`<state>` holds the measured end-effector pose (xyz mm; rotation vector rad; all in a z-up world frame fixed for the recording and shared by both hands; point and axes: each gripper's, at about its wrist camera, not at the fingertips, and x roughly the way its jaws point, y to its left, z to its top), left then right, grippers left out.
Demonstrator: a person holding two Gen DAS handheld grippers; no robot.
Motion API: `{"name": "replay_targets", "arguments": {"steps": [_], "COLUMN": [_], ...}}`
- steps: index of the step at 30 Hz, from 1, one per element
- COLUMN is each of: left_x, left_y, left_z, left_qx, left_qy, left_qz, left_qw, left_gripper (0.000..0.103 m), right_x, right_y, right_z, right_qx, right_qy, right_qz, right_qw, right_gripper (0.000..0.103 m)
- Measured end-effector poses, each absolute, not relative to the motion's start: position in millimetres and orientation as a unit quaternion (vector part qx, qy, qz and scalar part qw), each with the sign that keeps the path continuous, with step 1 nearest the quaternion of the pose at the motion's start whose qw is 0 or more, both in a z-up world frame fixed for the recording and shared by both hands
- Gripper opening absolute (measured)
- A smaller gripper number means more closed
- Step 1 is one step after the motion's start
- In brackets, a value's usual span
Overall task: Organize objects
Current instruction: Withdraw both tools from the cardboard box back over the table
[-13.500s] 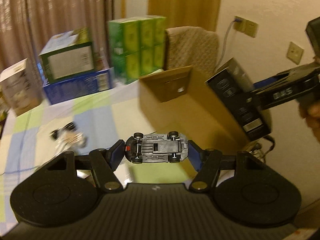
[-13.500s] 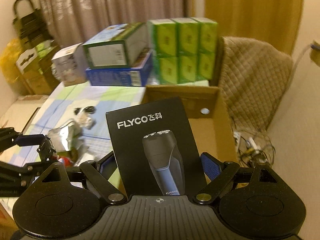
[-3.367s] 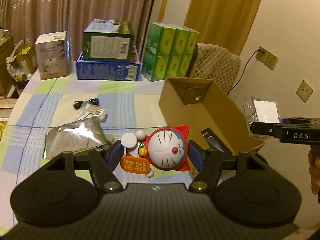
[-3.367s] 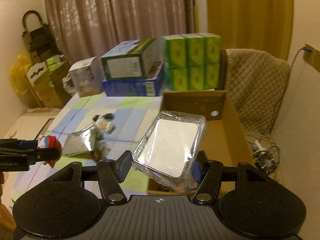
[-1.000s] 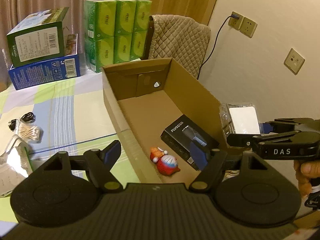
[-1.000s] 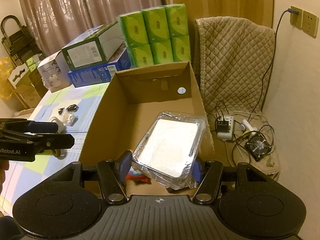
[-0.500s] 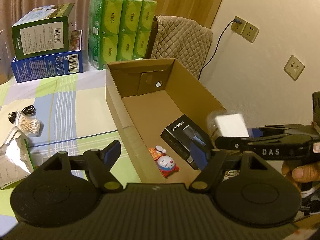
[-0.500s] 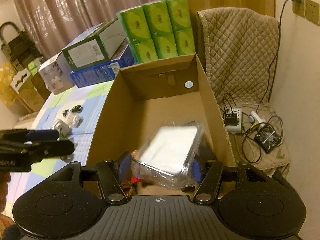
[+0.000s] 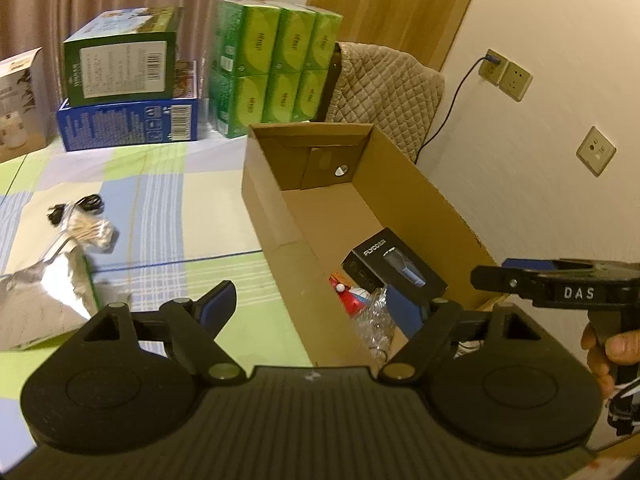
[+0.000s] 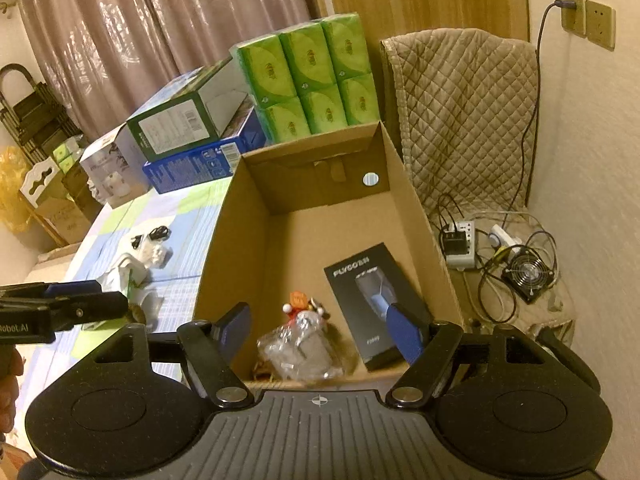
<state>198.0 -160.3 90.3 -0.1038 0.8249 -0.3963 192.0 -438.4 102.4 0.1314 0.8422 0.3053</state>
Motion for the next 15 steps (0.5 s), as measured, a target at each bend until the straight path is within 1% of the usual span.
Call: {"name": "replay_targets", "arguments": {"steps": [6, 15], "left_x": [178.6, 151.9], "left_y": [-145.1, -120.6], "left_z": [98.1, 117.2], "left_qx": [-0.06, -0.065], "left_qy": [0.391, 0.37], "left_qz": [-0.179, -0.165], "left_qw": [0.901, 0.912], "left_gripper": [0.081, 0.087], "right_x": [171.7, 146.4], "right_y": [-424.4, -398.2], "right_z": [107.0, 115.2], "right_qx": [0.06, 0.046], "right_qy": [0.41, 0.407], "right_qz": [0.143, 0.139], "right_qw": [0.899, 0.902], "right_gripper": [0.072, 0.073]}}
